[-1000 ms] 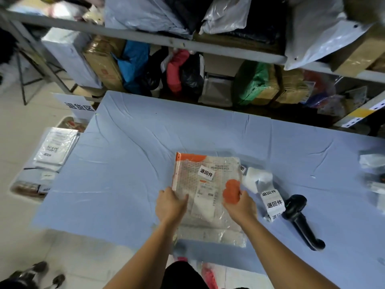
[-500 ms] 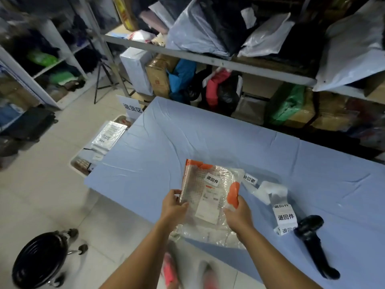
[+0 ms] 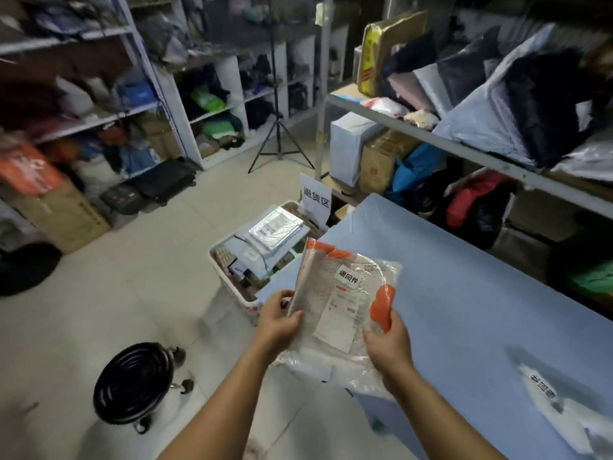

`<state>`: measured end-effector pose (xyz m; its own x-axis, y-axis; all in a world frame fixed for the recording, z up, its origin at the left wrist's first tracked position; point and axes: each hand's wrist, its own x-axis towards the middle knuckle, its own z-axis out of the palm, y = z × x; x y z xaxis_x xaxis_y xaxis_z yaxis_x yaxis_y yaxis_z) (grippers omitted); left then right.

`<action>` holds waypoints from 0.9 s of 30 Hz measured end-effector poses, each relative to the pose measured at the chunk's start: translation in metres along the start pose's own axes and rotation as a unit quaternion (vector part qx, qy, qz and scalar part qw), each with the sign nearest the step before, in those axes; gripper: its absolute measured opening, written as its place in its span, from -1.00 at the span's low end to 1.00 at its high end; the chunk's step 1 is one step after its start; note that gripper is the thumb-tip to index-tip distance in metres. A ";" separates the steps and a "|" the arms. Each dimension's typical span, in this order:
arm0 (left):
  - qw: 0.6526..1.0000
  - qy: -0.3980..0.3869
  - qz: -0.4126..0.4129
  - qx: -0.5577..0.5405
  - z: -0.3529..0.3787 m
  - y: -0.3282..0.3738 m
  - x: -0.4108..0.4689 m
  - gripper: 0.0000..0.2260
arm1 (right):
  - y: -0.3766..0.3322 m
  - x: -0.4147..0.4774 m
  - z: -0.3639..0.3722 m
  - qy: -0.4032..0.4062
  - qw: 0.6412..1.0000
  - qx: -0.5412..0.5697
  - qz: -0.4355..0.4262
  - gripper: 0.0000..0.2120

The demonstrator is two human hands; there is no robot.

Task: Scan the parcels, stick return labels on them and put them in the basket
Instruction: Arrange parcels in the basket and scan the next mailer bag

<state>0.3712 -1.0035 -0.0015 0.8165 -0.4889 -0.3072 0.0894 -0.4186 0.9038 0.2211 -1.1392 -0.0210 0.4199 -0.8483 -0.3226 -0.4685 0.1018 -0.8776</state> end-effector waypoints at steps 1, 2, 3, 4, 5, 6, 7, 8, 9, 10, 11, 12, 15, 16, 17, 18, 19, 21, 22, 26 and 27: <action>1.000 0.004 0.007 0.009 -0.023 -0.003 0.014 -0.74 | -0.011 -0.001 0.024 -0.002 1.000 0.003 -0.006 -0.66; 1.000 0.010 0.013 0.019 -0.046 -0.006 0.027 -0.74 | -0.023 0.000 0.048 -0.006 1.000 0.006 -0.011 -0.67; 0.999 0.017 0.018 0.030 -0.068 -0.009 0.041 -0.74 | -0.034 0.000 0.071 -0.013 1.000 0.007 -0.014 -0.67; 0.999 0.023 0.021 0.037 -0.088 -0.012 0.054 -0.74 | -0.045 0.001 0.093 -0.019 1.000 0.007 -0.016 -0.68; 0.999 0.028 0.021 0.038 -0.108 -0.014 0.066 -0.74 | -0.055 0.002 0.114 -0.023 1.000 0.007 -0.017 -0.67; 0.999 0.031 0.017 0.033 -0.126 -0.016 0.078 -0.74 | -0.065 0.004 0.134 -0.028 0.999 0.008 -0.016 -0.67; 0.999 0.033 0.013 0.027 -0.142 -0.017 0.090 -0.73 | -0.074 0.007 0.152 -0.033 0.999 0.009 -0.011 -0.66; 0.999 0.032 0.010 0.024 -0.156 -0.019 0.102 -0.72 | -0.083 0.010 0.169 -0.036 0.999 0.010 -0.005 -0.65; 0.999 0.030 0.007 0.023 -0.168 -0.020 0.116 -0.72 | -0.090 0.015 0.185 -0.037 0.999 0.012 0.001 -0.63; 0.999 0.028 0.003 0.021 -0.179 -0.022 0.130 -0.71 | -0.096 0.021 0.200 -0.037 0.999 0.016 0.007 -0.62; 0.999 0.027 -0.003 0.019 -0.190 -0.024 0.147 -0.71 | -0.102 0.030 0.216 -0.036 0.999 0.020 0.013 -0.63; 0.999 0.027 -0.008 0.019 -0.199 -0.026 0.166 -0.70 | -0.108 0.040 0.231 -0.036 0.999 0.025 0.020 -0.64; 0.999 0.010 -0.019 0.032 -0.218 -0.033 0.232 -0.69 | -0.120 0.083 0.277 -0.031 0.998 0.037 0.042 -0.72; 0.999 0.005 -0.023 0.039 -0.222 -0.035 0.256 -0.70 | -0.122 0.100 0.292 -0.028 0.998 0.039 0.051 -0.77; 0.999 0.001 -0.026 0.044 -0.225 -0.035 0.282 -0.71 | -0.124 0.117 0.307 -0.024 0.997 0.045 0.059 -0.82; 0.998 -0.005 -0.027 0.048 -0.227 -0.036 0.308 -0.71 | -0.126 0.136 0.322 -0.022 0.996 0.055 0.068 -0.84; 0.998 -0.013 -0.028 0.054 -0.228 -0.037 0.334 -0.71 | -0.128 0.156 0.336 -0.020 0.994 0.066 0.081 -0.85; 0.996 -0.035 -0.031 0.073 -0.227 -0.040 0.387 -0.71 | -0.129 0.195 0.363 -0.005 0.991 0.080 0.111 -0.85; 0.995 -0.049 -0.035 0.082 -0.225 -0.042 0.411 -0.72 | -0.128 0.213 0.375 0.007 0.988 0.083 0.128 -0.82; 0.989 -0.094 -0.044 0.105 -0.208 -0.058 0.512 -0.69 | -0.118 0.292 0.418 0.043 0.980 0.090 0.175 -0.76; 0.987 -0.106 -0.045 0.113 -0.202 -0.063 0.535 -0.69 | -0.115 0.311 0.428 0.052 0.978 0.087 0.180 -0.75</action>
<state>0.9181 -1.0843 -0.1621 0.6718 -0.5808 -0.4597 0.0062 -0.6161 0.7876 0.7380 -1.1922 -0.1722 0.1660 -0.7884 -0.5924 -0.4282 0.4835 -0.7635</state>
